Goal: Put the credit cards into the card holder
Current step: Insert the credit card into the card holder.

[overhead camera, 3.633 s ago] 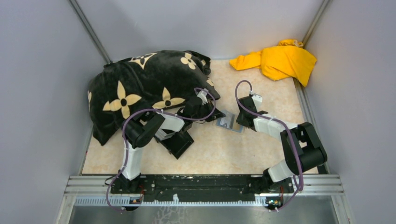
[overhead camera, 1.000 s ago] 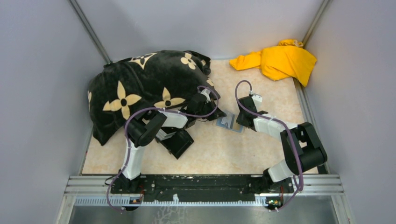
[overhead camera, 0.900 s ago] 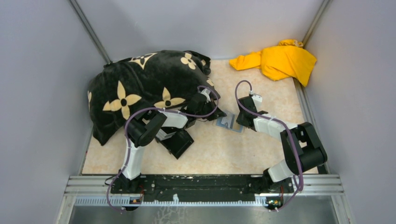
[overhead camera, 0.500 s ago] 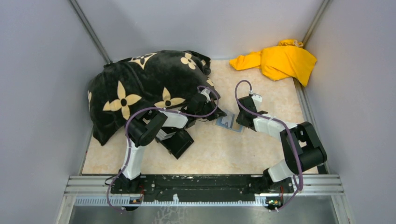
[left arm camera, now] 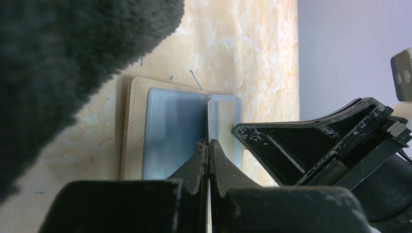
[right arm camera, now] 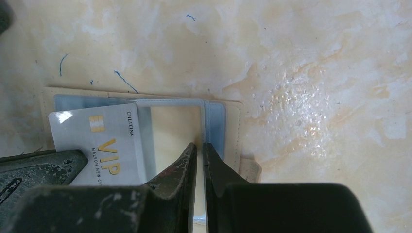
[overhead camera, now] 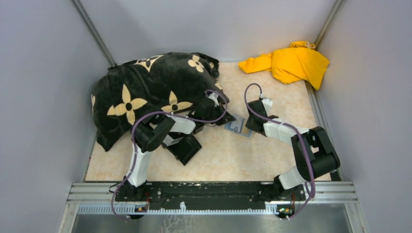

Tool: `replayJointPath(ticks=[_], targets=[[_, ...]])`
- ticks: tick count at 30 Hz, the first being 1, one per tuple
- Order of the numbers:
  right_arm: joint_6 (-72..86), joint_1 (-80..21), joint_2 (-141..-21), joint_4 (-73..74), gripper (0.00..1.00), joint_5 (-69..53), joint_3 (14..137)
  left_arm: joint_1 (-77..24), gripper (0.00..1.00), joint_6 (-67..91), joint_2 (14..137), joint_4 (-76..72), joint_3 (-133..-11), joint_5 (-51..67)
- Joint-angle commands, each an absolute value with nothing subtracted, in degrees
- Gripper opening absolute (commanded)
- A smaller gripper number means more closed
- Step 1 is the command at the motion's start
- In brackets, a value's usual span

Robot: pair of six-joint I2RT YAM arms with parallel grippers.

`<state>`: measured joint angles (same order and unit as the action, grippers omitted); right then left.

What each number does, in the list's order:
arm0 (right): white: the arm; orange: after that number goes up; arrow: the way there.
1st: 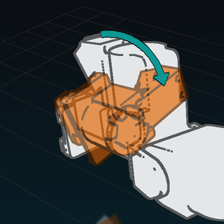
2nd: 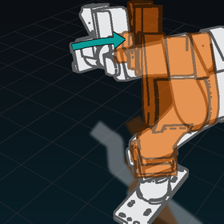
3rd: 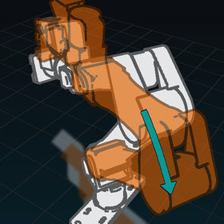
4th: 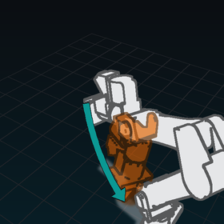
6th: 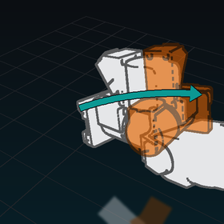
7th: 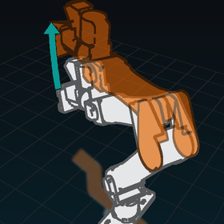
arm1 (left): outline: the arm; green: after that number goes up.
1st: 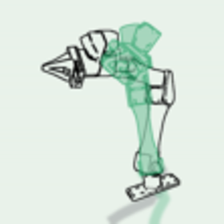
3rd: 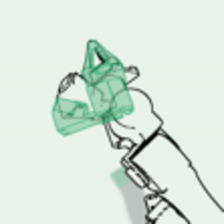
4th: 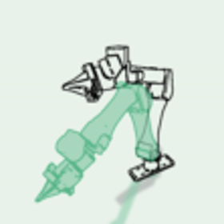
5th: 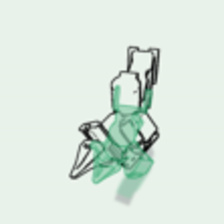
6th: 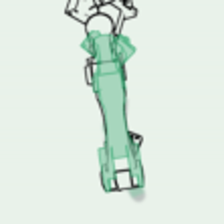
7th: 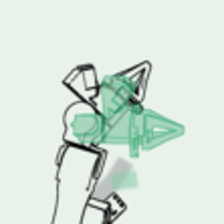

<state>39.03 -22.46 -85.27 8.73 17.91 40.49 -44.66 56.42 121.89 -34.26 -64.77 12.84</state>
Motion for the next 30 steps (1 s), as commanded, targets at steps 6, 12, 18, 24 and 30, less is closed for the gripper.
replayJointPath(ticks=[6,12,18,24,30], targets=[[39.1,-23.0,-87.2,9.1,0.09,15.5,38.7,-45.2,0.00,55.0,123.0,-36.4,-62.1,9.5],[39.2,-23.0,-87.3,9.1,0.09,15.4,38.7,-45.2,0.00,53.5,123.5,-37.3,-62.1,9.6],[39.2,-23.1,-87.3,9.3,0.09,15.3,38.8,-45.2,0.00,52.6,124.5,-37.2,-62.5,10.7],[39.2,-23.0,-87.2,9.4,0.09,15.4,38.8,-45.3,0.00,52.5,125.6,-36.7,-62.7,11.7],[39.1,-23.0,-86.7,10.0,0.09,15.9,38.9,-45.3,0.00,51.0,126.1,-34.9,-63.9,12.6]])
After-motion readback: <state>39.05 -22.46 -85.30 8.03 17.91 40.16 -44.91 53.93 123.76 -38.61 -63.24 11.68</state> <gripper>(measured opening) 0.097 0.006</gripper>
